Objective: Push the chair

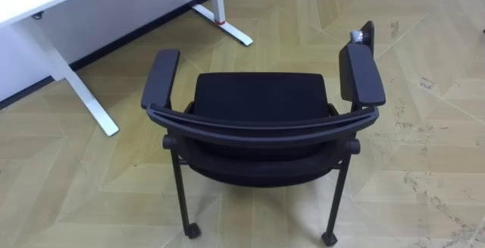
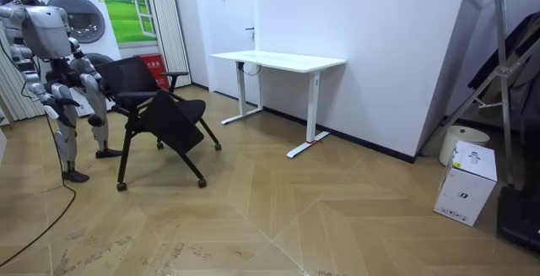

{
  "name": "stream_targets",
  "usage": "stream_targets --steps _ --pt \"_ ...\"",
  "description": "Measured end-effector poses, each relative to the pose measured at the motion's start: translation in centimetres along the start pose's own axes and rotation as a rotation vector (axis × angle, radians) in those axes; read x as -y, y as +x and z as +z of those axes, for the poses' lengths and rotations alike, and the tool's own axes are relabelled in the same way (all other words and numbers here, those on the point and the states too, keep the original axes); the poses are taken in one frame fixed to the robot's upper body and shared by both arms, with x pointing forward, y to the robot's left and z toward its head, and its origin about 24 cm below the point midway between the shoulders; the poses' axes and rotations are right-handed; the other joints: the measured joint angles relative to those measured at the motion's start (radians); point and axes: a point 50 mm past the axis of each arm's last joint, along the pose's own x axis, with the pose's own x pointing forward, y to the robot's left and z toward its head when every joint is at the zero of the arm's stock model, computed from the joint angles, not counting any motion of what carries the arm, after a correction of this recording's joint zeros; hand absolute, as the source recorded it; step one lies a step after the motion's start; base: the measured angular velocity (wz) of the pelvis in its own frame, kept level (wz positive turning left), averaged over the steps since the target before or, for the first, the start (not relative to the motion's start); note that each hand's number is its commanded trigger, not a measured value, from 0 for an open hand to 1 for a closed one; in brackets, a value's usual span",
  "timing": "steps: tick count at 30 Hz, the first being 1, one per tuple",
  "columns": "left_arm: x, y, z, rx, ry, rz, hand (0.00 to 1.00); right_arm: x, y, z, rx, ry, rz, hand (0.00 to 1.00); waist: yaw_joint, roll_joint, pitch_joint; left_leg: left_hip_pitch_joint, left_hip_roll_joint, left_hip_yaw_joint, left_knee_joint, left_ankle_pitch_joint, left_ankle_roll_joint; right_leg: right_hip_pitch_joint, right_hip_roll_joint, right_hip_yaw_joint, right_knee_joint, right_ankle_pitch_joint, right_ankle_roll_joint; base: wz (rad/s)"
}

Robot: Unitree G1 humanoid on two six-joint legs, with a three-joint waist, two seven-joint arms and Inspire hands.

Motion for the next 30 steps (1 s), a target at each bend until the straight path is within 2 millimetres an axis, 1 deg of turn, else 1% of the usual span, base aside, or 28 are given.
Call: stream_targets --steps 8,10,13,24,30 --pt "-0.01 0.00 0.04 0.002 0.011 0.000 0.00 0.13 -0.04 -0.06 0.001 0.016 -0.001 0.00 -0.001 0.000 0.0011 0.004 0.000 0.000 0.000 0.000 0.000 0.004 0.000 0.000 0.000 0.000 0.000 0.00" --pt "-0.11 -0.01 0.03 0.002 0.014 0.005 0.00 0.20 -0.05 -0.07 0.002 0.027 -0.004 0.00 0.000 0.000 0.0043 0.014 0.000 0.000 -0.001 0.000 0.000 0.014 0.000 0.000 -0.002 0.000 0.000 0.00" --pt "-0.15 0.01 0.03 -0.003 0.015 0.007 0.00 0.37 -0.09 -0.25 -0.004 0.039 -0.010 0.00 -0.003 0.003 0.0062 0.015 0.000 0.000 -0.001 0.000 0.000 0.016 0.000 -0.001 -0.002 0.000 0.000 0.00" --pt "-0.35 -0.02 -0.22 -0.016 -0.018 0.026 0.00 0.28 -0.06 -0.27 -0.004 0.046 -0.011 0.00 -0.015 0.000 0.0048 0.013 0.000 0.000 0.007 0.000 0.000 0.015 0.000 0.000 0.000 0.000 0.001 0.00" --pt "-0.63 -0.06 -0.37 -0.027 -0.053 0.066 0.00 0.36 -0.05 -0.27 -0.005 0.046 -0.031 0.00 -0.015 0.001 0.0032 0.012 0.001 0.001 0.010 0.000 0.000 0.015 0.000 0.001 0.000 -0.001 0.001 0.00"
